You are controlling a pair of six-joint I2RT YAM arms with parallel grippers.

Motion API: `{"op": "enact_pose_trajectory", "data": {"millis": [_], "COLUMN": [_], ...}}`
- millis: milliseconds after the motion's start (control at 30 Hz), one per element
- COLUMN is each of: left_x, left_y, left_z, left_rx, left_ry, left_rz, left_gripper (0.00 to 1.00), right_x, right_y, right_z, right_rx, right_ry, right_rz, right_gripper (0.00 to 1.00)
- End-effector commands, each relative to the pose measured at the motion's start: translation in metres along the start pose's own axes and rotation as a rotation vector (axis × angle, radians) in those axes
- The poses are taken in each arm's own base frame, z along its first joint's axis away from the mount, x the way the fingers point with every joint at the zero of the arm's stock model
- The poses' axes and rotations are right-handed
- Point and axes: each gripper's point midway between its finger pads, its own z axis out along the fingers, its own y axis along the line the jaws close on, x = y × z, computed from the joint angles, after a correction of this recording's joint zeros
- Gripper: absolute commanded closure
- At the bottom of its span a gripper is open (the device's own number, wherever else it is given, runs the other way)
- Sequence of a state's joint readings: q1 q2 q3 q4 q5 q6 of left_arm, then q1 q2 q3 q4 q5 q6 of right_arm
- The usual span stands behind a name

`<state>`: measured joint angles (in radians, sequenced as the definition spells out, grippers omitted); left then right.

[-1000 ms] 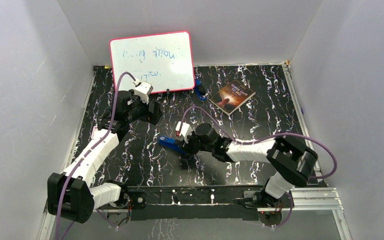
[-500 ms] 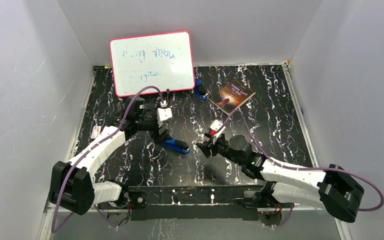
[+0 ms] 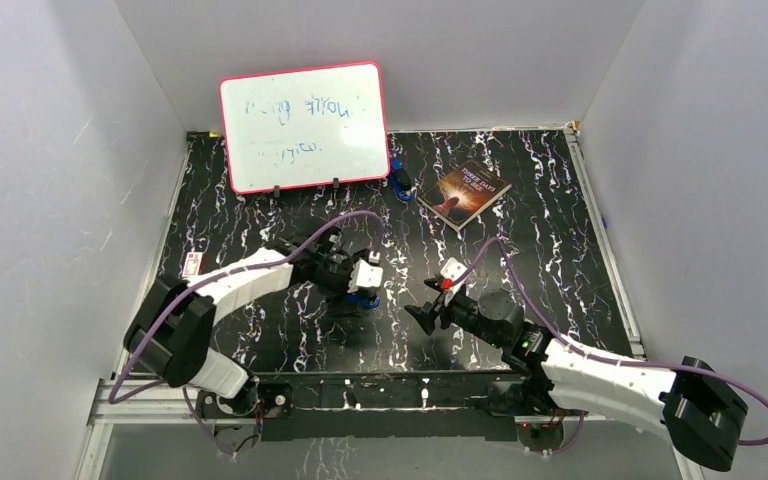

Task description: Load the staples into the stapler

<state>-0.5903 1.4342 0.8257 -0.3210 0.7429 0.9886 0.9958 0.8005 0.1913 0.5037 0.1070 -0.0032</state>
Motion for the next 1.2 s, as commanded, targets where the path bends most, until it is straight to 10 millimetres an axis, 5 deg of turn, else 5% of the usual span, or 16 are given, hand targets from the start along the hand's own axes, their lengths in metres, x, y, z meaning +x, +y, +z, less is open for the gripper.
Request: {"op": "enact_pose_trajectory", "data": {"millis": [0,333,633,933,1167], "left_x": [0.007,0.019,0.010,-0.034,-0.090], "left_y": [0.016,0.034,0.037,0.067,0.083], "left_z": [0.012,0.029,0.028,0.014,-0.011], "left_rx": [0.004,0.012,-0.004,-0.156,-0.324], "left_ry": [0.051,0.108,0.099,-0.013,-0.260], "left_rz": [0.068,0.052,0.028,-0.069,-0.152], "left_gripper": [0.20,0.31,0.73,1.00,1.00], "right_x": [-0.013,-0.005,-0.002,-0.012,-0.039], "right_y": [0.004,0.009,0.011,-0.030,-0.080], "right_z": [0.003,0.005,0.009,0.009,-0.002], "right_rx": [-0.020,-0.049,-0.057,0.217,0.545], "right_ry": [-0.044,-0.011,0.005,-0.093,-0.329], "right_rz": [0.008,0.013,0.024,0.230,0.684], "right_gripper": [0.24,0.31,0.43,0.34,0.28]}}
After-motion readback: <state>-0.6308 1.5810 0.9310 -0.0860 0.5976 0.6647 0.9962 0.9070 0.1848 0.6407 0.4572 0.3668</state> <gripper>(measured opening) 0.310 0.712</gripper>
